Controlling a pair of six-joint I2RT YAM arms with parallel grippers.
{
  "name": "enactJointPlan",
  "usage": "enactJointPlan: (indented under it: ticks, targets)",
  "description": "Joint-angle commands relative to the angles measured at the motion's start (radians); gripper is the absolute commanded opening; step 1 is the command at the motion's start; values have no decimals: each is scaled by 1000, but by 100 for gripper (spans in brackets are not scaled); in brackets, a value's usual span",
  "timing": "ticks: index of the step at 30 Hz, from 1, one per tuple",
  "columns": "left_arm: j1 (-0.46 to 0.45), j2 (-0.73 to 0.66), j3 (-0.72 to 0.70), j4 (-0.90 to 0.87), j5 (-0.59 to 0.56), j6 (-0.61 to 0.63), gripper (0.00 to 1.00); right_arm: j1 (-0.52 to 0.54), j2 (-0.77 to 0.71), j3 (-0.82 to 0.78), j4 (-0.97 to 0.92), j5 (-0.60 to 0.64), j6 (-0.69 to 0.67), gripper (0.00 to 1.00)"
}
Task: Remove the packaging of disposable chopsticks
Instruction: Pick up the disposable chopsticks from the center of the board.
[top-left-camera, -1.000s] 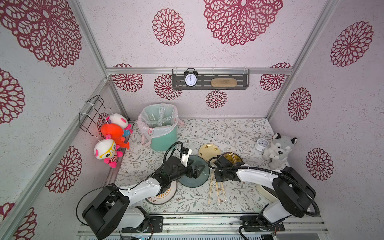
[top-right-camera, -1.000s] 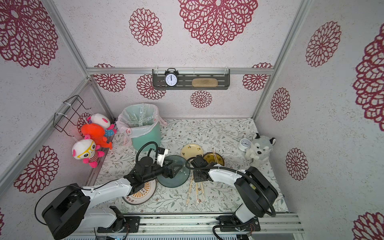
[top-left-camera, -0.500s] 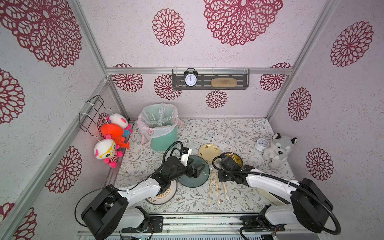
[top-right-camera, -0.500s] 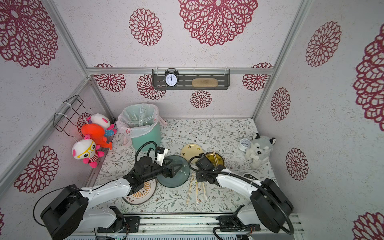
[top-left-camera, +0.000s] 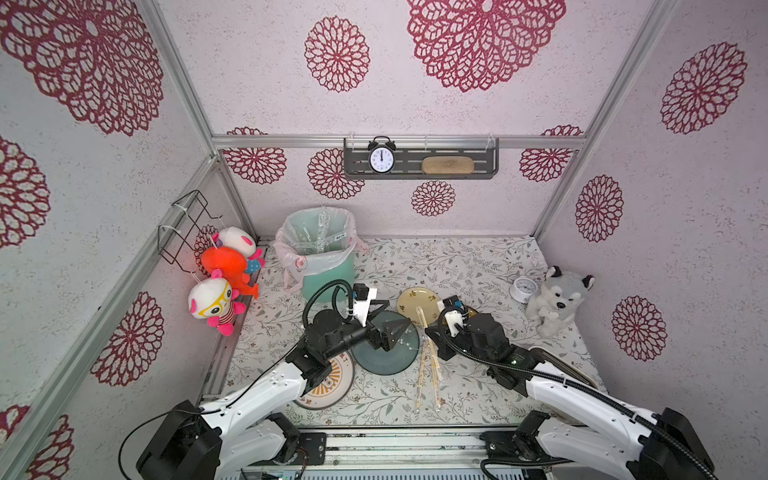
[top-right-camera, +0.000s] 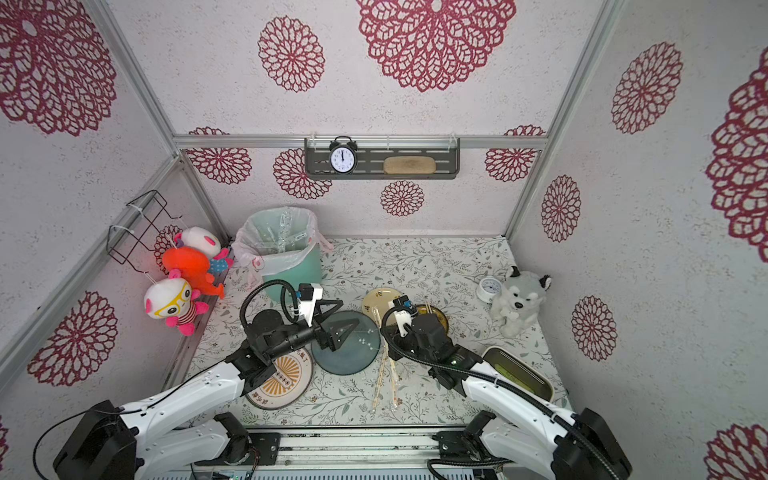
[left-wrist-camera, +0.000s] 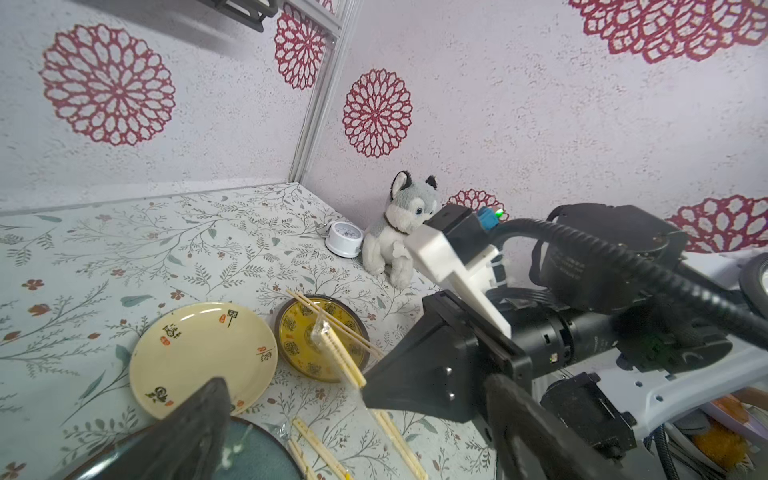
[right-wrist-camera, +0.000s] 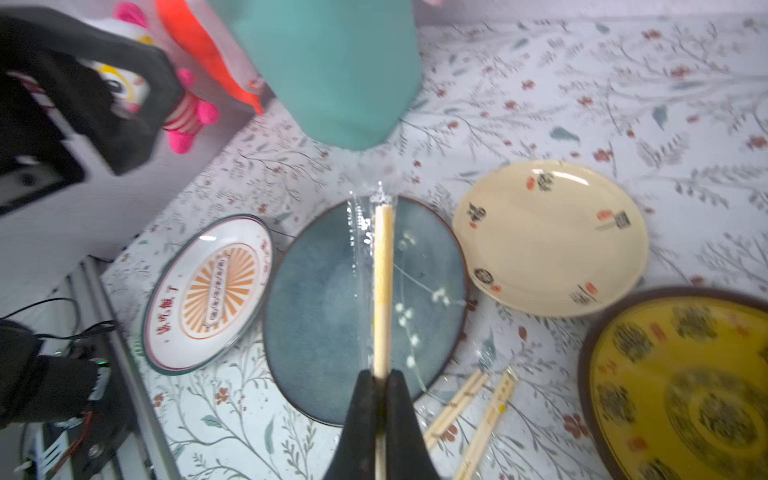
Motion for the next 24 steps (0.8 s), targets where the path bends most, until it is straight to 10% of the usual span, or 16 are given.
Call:
enactJointPlan:
  ticks: [1, 9, 24]
  targets:
    - [25, 17, 34, 54, 35, 6, 99, -4, -18, 9, 175, -122, -103, 0]
    - [34, 113, 86, 165, 120, -11, 98, -4, 3, -26, 413, -273, -127, 0]
    - [-43, 170, 60, 291, 189, -30, 51, -4, -7, -51, 466, -293, -156, 0]
